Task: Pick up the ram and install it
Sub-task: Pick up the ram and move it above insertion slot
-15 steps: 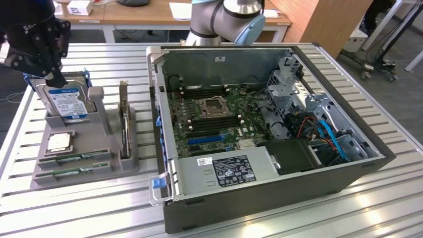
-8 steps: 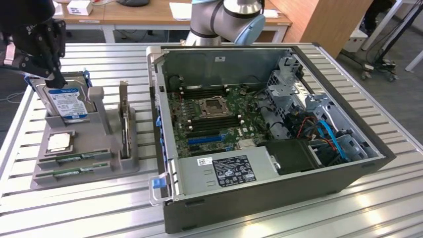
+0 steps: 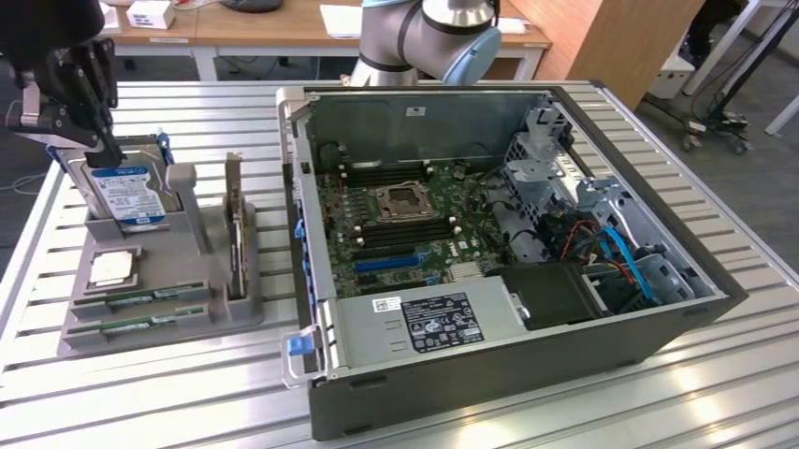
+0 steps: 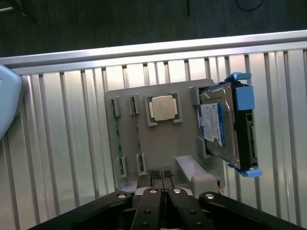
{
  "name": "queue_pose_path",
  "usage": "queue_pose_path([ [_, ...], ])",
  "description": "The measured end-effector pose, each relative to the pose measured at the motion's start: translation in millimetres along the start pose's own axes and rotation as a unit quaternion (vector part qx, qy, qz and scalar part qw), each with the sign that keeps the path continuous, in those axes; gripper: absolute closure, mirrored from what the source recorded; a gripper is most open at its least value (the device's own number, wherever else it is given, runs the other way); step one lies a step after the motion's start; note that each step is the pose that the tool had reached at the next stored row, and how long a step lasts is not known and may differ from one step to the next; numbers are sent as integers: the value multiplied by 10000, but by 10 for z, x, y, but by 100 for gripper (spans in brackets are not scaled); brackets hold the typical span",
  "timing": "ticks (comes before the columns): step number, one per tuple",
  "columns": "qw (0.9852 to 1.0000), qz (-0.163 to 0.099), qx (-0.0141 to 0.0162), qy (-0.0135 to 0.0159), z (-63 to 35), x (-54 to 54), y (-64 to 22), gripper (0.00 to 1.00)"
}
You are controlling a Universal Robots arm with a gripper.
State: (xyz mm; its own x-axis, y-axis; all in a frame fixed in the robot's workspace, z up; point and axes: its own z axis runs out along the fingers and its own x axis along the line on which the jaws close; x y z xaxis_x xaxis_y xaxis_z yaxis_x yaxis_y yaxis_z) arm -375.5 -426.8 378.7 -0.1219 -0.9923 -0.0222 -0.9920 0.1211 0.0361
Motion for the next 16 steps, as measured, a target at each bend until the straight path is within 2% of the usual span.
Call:
queue_pose_path([
  [16,10000,-9,0,0,13,0,0,90],
])
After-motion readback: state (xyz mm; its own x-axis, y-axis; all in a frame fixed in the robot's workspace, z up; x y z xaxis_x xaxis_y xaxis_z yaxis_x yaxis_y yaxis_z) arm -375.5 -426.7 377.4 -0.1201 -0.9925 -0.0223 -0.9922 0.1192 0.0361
